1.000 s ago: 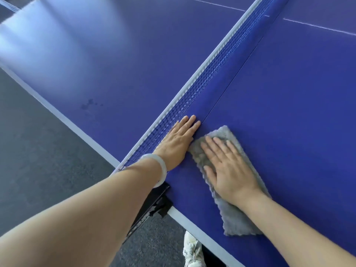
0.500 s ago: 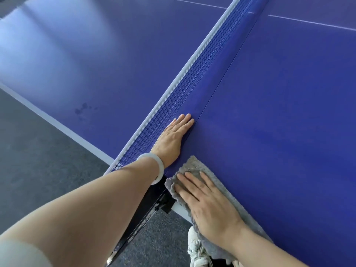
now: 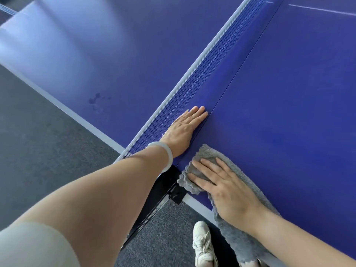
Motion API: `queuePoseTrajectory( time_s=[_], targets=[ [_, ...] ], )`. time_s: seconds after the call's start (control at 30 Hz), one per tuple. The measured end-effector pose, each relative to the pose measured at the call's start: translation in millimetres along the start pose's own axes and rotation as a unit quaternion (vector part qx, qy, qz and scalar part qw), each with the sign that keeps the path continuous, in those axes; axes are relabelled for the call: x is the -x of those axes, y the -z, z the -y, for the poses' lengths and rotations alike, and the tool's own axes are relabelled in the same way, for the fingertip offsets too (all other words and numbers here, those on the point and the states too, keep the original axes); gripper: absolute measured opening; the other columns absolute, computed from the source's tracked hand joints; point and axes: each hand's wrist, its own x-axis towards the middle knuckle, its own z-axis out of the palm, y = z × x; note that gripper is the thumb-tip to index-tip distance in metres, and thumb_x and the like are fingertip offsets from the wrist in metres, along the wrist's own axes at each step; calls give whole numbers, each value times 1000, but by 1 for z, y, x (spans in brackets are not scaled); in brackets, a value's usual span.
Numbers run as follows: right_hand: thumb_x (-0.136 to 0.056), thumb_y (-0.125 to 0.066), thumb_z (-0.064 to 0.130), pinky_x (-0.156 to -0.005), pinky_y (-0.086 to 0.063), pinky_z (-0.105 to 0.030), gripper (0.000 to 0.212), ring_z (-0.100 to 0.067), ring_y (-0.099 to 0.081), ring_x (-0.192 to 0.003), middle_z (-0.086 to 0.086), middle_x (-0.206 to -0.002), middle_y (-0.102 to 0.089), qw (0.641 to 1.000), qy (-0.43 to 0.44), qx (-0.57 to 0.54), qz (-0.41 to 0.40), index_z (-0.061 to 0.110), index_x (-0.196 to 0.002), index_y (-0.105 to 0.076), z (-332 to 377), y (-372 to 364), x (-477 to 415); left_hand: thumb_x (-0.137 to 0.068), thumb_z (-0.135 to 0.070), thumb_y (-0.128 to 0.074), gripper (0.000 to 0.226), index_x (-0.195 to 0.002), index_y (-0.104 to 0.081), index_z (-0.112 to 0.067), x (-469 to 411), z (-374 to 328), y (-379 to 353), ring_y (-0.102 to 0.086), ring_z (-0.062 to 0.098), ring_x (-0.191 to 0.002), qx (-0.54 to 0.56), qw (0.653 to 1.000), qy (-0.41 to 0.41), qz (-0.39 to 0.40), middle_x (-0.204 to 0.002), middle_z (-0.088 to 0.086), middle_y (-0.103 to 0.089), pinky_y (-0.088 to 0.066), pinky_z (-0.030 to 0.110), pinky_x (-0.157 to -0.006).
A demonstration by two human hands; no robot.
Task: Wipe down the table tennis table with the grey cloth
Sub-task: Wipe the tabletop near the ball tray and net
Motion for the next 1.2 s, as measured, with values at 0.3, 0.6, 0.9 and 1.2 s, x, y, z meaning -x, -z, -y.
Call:
queuePoseTrajectory(
  time_s=[0.3, 0.6, 0.9, 1.2],
  targets=[
    [-83, -42, 22, -122, -14, -44, 70, -20, -16, -152, -4, -165, -19, 1000, 6, 7, 13, 23, -153, -37, 4, -4, 12, -90, 11, -29, 70, -155, -27, -14, 0, 0, -3, -10, 17, -153, -4, 1000, 2, -8, -164, 3, -18, -1, 26, -124],
    [-57, -78, 32, -119, -12, -49, 103, -27, -21, -148, -13, -163, -17, 999, -29, -1, 32, 28, -152, -38, 31, -7, 4, -93, 11, -28, 66, -154, -30, -14, 0, -2, -5, -13, 18, -152, 2, 1000, 5, -25, -163, 3, -22, -1, 25, -123],
    [-49, -83, 29, -111, -39, -53, 89, -33, -51, -129, -15, -139, -52, 999, -35, 8, 6, 27, -135, -60, 28, -4, -2, -93, 8, -26, 65, -154, -31, -14, 1, -3, -5, -13, 19, -152, 6, 1000, 8, -23, -163, 4, -22, -6, 32, -125],
    [-60, -83, 27, -106, -42, -60, 78, -42, -55, -124, -20, -134, -57, 994, -49, 83, -55, 22, -134, -62, -24, 5, 6, -92, 10, -27, 66, -154, -31, -13, 0, -4, -6, -13, 20, -152, 5, 1000, 15, -18, -163, 4, -22, -6, 32, -124]
  ],
)
